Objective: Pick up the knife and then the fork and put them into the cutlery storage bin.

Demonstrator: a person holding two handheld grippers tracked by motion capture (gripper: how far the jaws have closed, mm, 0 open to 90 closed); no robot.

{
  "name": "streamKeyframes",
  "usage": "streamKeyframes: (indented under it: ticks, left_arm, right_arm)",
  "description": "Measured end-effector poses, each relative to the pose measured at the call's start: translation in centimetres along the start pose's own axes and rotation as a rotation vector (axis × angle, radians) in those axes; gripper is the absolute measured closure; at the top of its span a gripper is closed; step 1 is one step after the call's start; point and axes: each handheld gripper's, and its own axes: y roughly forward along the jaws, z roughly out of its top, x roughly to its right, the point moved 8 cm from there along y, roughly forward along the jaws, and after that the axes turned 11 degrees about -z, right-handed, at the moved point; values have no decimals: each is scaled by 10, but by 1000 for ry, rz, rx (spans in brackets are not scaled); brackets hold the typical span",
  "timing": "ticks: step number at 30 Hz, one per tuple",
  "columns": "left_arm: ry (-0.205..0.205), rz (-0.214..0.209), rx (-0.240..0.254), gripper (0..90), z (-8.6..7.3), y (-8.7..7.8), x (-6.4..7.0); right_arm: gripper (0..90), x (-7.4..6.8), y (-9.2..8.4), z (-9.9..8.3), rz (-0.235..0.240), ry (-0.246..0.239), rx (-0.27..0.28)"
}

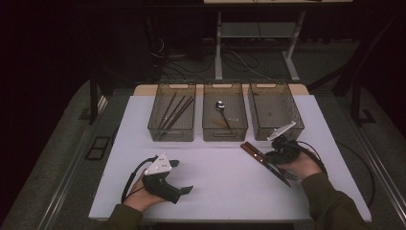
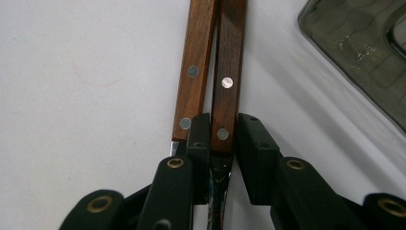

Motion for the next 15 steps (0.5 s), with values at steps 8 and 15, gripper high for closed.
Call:
streamKeyframes:
  ticks: [8, 15]
  left_arm:
    - [1, -3, 0, 0, 0, 0, 1]
    - [8, -6, -1, 0, 0, 0, 1]
  right_arm:
    - [751, 1, 4, 12, 26, -46, -202]
    - [752, -1, 8, 22, 19, -87, -386]
